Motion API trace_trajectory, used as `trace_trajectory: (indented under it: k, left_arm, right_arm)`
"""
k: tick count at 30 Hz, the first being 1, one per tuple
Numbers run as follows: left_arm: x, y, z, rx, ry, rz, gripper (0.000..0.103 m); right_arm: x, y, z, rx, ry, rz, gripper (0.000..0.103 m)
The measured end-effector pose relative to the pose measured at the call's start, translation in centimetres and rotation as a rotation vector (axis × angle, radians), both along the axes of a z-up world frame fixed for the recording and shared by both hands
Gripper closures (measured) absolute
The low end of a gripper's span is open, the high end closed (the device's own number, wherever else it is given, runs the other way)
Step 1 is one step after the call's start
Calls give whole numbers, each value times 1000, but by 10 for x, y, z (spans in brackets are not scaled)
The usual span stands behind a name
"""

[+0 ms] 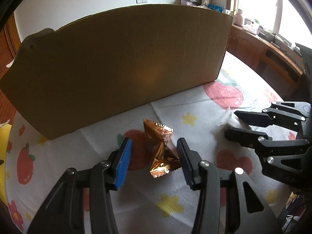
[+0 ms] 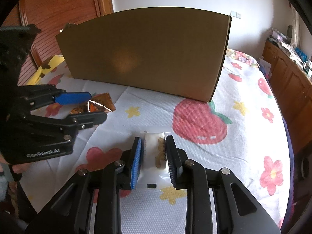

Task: Organize snacks
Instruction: 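Lower the right tool onto the clear biscuit packet and close it, then grasp the copper-foil candy with the left tool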

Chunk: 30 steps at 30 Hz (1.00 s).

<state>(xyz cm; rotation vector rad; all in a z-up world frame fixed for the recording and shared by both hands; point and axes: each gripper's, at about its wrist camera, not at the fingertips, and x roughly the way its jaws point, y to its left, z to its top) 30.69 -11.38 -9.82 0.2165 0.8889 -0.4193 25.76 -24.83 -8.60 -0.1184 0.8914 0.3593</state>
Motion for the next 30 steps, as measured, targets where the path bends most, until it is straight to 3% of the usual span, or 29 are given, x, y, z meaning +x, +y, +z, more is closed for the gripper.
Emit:
trace_trajectory:
  k: [13,25,27,30]
  left_arm:
    - [6,8,-1,-27,18,25,41]
    - [8,7,-1,-31,20,18,40]
    - [5,7,-1,-33,20,6,41]
    - [-1,8,1,-39,16,-11,57]
  right_arm:
    - [-1,0,0,5,1,3,77]
    - [-1,0,1,11,3,4,77]
    - [-1,0,1,14,4,4,77]
    - [-1,-2,1,20,5,3,77]
